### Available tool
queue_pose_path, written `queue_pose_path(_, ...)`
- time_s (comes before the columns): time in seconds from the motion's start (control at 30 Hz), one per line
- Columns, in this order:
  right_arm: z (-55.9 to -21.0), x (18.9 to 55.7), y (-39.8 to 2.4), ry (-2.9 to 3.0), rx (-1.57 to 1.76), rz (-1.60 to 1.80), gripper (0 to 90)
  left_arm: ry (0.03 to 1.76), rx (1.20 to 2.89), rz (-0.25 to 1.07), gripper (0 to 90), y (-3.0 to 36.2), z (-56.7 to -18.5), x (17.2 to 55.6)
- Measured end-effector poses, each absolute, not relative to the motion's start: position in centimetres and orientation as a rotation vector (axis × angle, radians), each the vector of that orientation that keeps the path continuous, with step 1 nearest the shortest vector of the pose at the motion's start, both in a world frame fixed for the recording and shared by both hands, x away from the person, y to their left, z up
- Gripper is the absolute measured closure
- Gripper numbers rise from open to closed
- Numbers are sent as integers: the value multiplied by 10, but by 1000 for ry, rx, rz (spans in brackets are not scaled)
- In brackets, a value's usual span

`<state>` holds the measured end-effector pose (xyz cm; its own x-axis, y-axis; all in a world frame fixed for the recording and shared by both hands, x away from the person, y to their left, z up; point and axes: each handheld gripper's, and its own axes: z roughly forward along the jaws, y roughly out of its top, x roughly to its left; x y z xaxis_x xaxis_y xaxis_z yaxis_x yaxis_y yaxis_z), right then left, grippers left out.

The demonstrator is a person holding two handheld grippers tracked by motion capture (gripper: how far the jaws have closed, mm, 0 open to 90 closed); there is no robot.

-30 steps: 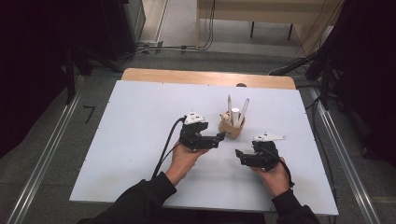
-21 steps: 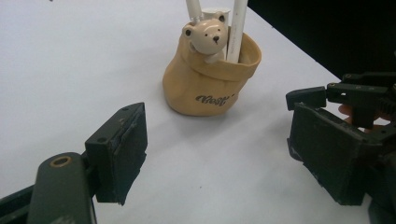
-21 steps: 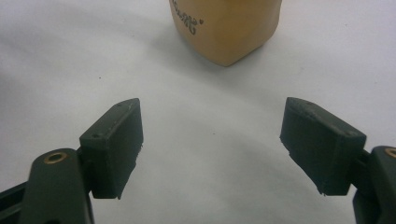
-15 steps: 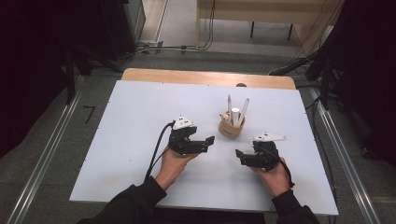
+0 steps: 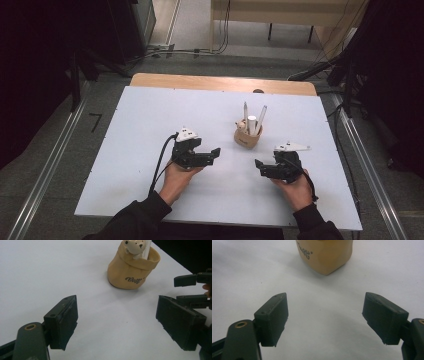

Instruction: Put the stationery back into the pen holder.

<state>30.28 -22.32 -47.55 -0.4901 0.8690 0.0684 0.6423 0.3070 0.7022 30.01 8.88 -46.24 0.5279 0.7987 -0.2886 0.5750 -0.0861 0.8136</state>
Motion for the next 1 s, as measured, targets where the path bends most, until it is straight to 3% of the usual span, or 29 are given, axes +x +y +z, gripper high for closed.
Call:
queue_pose_path(0.53,-473,298,-240,2218,1394,983,189,1203,1778,319,161,119,-463,288)
queue_pose_path(1.0,-474,292,-256,2182,1433,970,158,1293,1795,380,91,160,-473,276)
